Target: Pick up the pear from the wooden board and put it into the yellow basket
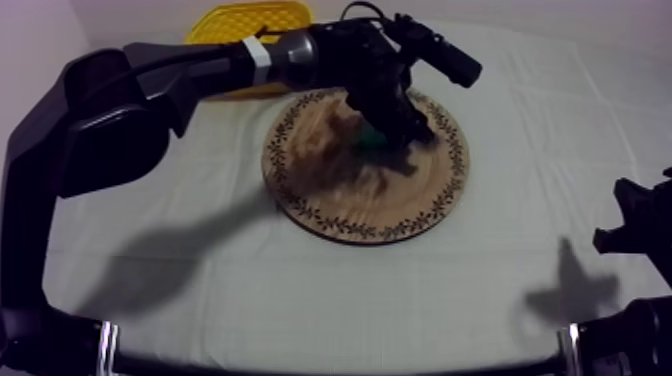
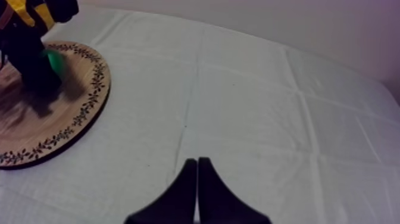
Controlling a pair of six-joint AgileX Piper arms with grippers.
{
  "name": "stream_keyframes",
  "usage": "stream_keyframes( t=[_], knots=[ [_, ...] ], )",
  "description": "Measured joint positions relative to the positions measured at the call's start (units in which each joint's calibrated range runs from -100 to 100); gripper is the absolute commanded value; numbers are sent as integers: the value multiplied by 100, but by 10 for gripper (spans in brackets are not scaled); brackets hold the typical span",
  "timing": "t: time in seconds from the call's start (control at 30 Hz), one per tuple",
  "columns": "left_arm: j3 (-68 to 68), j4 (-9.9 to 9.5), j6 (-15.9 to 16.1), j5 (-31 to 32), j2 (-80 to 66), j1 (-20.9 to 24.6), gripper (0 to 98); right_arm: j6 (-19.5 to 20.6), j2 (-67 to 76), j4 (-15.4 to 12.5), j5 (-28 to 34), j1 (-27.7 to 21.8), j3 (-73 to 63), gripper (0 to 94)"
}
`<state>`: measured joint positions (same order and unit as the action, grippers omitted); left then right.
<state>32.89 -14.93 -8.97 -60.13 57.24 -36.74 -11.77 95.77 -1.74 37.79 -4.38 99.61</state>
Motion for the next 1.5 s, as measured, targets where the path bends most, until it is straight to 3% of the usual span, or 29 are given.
stream_keyframes(
  t=[0.5,0.77,0.97,1.2,1.5],
  knots=[
    [-1418,82,-52,38,-1725,270,408,0,0,0,0,0,0,5],
    [-2917,221,92,-118,-3392,712,420,-3,0,0,-5,0,0,5],
    [-3825,213,10,232,-4468,1198,431,-3,0,0,-5,0,0,5],
    [-3599,154,59,499,-4613,1665,433,-3,0,0,-5,0,0,5],
    [-2807,119,111,664,-3769,1810,432,-3,0,0,-5,0,0,5]
  ],
)
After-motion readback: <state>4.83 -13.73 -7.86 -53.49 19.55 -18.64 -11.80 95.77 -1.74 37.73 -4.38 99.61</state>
